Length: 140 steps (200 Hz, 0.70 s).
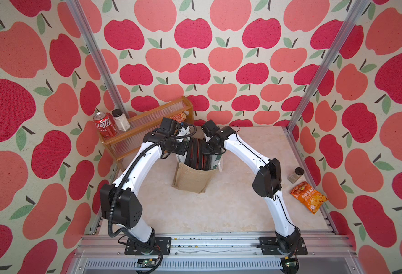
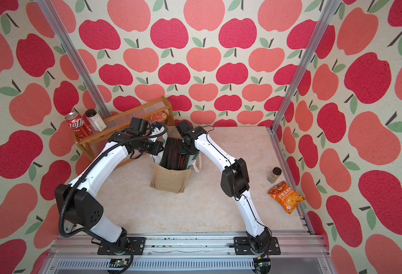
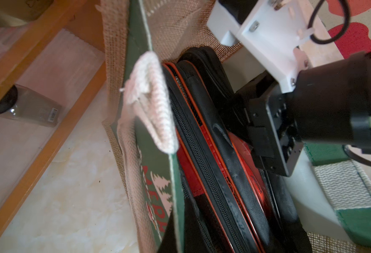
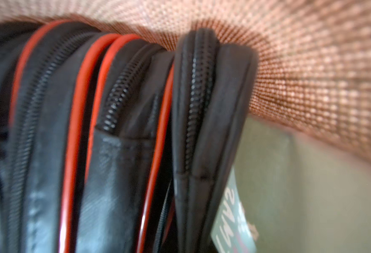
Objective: Remove the ping pong set from the canvas bag
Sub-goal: Pick up the ping pong set from the canvas bag.
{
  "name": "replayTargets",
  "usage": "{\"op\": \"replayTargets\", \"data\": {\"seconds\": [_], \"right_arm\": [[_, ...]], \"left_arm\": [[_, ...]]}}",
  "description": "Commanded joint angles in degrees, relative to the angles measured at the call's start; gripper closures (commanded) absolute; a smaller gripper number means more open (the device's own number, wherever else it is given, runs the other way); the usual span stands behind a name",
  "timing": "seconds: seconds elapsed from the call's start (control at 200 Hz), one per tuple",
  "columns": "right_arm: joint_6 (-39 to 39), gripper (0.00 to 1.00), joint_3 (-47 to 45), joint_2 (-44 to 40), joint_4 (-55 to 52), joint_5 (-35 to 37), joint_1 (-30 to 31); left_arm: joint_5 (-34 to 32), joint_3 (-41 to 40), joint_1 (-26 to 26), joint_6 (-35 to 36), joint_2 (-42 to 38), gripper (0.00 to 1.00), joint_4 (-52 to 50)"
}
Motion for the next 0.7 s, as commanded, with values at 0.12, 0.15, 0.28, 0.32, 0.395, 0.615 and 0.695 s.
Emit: {"op": "replayTargets", "data": {"seconds": [0.12,0.15,0.28,0.32,0.395,0.615,0.695], "right_arm": [[-6.3,1.0,15.0,-6.7,-1.4,-2.2,1.2],[-6.6,1.0,15.8,-6.9,-1.5,-2.2,1.3],[-7.0,1.0,16.7,-7.7,-1.3,-1.6,2.0],[-7.1,1.0,16.7,-7.7,-1.4,-1.5,2.2],[-7.7,1.0,17.2,-7.4,-1.8,-1.0,2.7],[-11.4,1.0,21.3,-10.0,-1.9,2.8,3.5],[-12.6,1.0,21.2,-12.1,-0.6,3.9,2.8]], "left_arm": [[-1.4,0.1,3.1,1.4,0.5,1.0,2.9],[-1.1,0.0,3.1,1.7,0.5,1.0,2.6],[0.5,-0.6,3.3,3.0,0.1,1.0,1.7],[1.1,-0.6,3.3,3.3,0.1,1.0,1.4],[1.7,-0.5,3.1,3.5,0.0,1.0,1.2],[0.5,-1.2,3.8,4.4,-0.3,1.0,0.8],[0.4,-1.8,4.4,4.8,-0.6,1.0,0.9]]}}
